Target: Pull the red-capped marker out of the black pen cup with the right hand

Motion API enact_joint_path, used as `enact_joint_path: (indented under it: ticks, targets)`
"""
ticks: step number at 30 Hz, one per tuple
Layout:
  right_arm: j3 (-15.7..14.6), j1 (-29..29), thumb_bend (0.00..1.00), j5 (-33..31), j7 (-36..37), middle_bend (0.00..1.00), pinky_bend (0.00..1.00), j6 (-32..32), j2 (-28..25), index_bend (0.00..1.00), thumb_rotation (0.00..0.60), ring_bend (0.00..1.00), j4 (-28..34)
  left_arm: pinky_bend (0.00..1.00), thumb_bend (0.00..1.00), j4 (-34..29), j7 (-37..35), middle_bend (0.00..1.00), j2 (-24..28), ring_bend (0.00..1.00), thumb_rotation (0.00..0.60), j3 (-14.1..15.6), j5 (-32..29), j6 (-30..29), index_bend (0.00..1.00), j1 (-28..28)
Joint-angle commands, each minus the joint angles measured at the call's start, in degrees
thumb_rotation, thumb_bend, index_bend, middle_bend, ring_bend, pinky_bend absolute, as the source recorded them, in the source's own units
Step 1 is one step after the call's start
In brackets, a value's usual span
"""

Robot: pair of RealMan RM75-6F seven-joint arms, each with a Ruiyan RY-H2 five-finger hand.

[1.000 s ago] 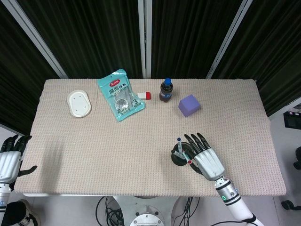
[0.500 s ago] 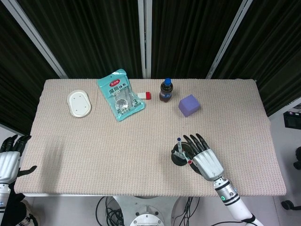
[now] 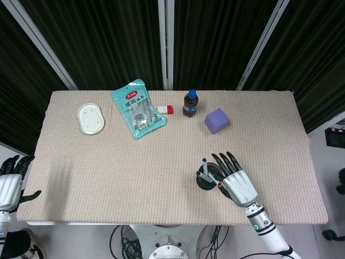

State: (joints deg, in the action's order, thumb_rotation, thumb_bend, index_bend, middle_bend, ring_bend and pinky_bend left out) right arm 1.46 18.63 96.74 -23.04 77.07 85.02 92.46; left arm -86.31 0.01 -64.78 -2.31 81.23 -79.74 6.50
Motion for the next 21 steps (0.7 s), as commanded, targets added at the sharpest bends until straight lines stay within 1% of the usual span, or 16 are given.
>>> enact_joint_path:
  ticks: [1,6,9,16,21]
  targets:
    - [0.11,-0.09,0.32,0.7,0.41,0.05,0.0,0.91,-0.49,0.59,0.6,0.0,0.51,0.07,0.12,-0.04,0.01,0.11,0.03,0.0,0.6,-0.01,0.02,-0.07,0.12,-0.03]
    - [0.38,-0.72,0.32,2.34,0.42,0.05,0.0,3.54,-2.39,0.6,0.6,0.0,2.49,0.07,0.12,-0.25,-0.01,0.11,0.14,0.0,0.6,-0.03,0.16,-0.23,0.12,-0.07]
    - [1.09,-1.04,0.32,2.98,-0.15,0.05,0.0,5.08,-3.94,0.61,0.6,0.0,4.18,0.07,0.12,-0.24,0.04,0.11,0.08,0.0,0.6,-0.03,0.12,-0.04,0.12,0.01]
    - [3.46,-1.78,0.32,3.96,0.2,0.06,0.0,9.0,-7.23,0.62,0.6,0.0,7.21,0.07,0.12,-0.54,0.48,0.11,0.05,0.0,0.6,-0.04,0.31,-0.26,0.12,0.01]
    - [6.13,-2.96,0.32,1.23,0.91,0.07,0.0,11.77,-8.72,0.64,0.6,0.0,6.22,0.07,0.12,-0.84,0.67,0.11,0.31,0.0,0.6,-0.08,0.19,-0.22,0.12,0.0]
